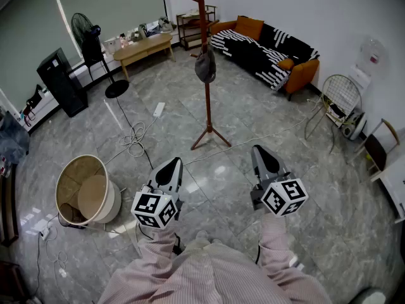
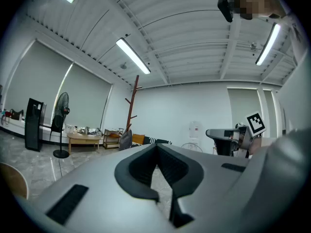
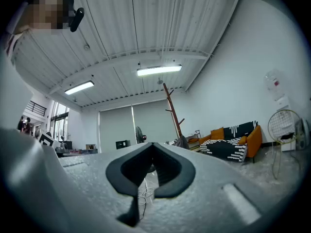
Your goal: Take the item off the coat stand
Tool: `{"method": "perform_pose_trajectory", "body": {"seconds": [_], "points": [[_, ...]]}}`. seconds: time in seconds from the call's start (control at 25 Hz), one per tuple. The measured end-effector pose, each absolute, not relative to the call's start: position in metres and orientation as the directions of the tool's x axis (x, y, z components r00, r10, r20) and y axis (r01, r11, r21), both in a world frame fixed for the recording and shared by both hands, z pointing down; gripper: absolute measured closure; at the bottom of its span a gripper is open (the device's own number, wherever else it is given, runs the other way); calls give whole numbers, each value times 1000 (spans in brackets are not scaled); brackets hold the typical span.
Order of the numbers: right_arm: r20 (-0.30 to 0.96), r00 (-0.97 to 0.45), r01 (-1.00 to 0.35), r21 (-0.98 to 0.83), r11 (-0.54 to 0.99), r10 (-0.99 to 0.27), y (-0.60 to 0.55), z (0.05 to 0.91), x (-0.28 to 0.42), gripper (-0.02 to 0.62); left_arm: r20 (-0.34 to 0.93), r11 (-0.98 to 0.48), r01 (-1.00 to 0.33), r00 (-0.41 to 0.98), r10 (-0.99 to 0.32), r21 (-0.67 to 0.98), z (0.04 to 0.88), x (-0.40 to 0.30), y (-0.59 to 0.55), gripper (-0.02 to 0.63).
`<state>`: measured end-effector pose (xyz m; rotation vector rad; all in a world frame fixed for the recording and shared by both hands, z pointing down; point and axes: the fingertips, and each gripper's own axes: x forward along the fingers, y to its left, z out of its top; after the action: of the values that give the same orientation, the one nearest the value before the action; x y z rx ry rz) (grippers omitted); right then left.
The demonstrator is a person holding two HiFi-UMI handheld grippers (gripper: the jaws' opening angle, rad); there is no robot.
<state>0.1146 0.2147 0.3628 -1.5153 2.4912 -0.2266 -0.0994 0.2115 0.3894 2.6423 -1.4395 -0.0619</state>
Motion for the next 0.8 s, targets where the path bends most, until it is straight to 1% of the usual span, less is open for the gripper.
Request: {"method": "perform_pose_trajectory", "body": {"seconds": [0.4,0.6,0.8], "points": [[-104,-459,-851,-235,470,-882,229,362,114,591,27,-520,-843,528,-849,141,386,-101,227,604],[-137,-435,-855,-246,456,-890,230,362,118,591,35,-515,-844,525,-850,148,391,-100,234,604],[-130,-426,-859,-251,446,-895,228,371,121,591,41,-488,-855,501,-864,173,400,-106,230,604]]}}
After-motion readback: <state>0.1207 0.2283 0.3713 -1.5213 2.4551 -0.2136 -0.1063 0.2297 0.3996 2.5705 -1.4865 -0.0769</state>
